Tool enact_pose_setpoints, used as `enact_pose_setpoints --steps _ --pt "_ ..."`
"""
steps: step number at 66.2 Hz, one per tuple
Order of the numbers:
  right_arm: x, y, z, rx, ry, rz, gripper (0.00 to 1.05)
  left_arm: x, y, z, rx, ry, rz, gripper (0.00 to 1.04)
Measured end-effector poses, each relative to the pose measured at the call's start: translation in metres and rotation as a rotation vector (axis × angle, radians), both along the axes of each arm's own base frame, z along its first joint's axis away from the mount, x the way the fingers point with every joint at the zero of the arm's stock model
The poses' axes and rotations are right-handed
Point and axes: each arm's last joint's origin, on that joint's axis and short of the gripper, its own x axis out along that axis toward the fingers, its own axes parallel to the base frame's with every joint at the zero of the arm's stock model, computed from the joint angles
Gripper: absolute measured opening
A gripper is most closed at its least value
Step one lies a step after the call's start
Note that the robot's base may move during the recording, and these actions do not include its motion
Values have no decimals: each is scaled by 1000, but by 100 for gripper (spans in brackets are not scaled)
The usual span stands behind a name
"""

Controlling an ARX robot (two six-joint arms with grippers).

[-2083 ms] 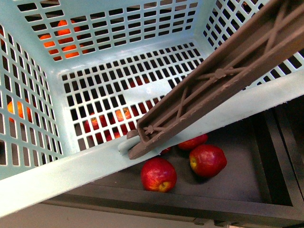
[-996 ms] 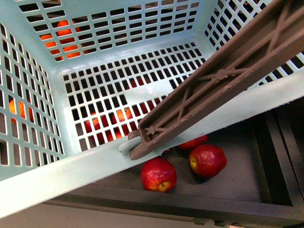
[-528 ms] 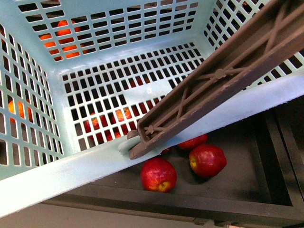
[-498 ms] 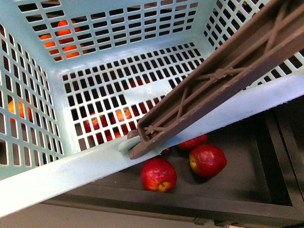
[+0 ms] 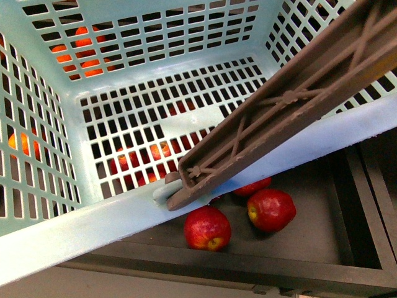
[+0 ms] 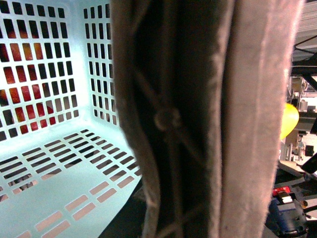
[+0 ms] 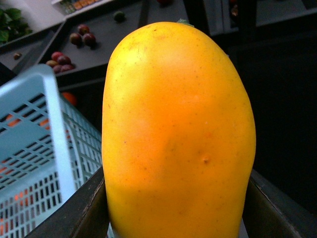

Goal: Pick mango and avocado into basket

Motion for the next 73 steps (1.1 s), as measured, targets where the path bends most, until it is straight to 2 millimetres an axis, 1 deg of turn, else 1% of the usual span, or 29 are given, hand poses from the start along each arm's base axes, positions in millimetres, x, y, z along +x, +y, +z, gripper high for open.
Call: enact_pose_setpoints --steps 7,22,29,36,44,56,57,58,63,64,73 --pt "8 23 1 15 -3 45 61 0 0 0 1 -1 2 15" --pt "21 66 -6 33 -2 128 61 0 0 0 0 0 -1 15" --pt "24 81 -8 47 -2 162 61 0 0 0 0 0 0 15" --pt "26 101 -11 51 -4 201 61 0 0 0 0 0 1 15" --pt "22 117 -17 46 8 244 61 0 0 0 0 0 0 15" --pt "15 128 -30 34 43 288 61 0 0 0 0 0 -1 15" --pt "14 128 -31 34 45 290 61 0 0 0 0 0 0 15" --pt "14 128 -32 31 47 292 65 0 0 0 0 0 0 15" --pt "13 129 -34 31 50 296 74 0 0 0 0 0 0 15" --pt "12 129 -35 32 50 295 77 0 0 0 0 0 0 15" --pt "12 128 -34 39 38 290 94 0 0 0 0 -1 1 15"
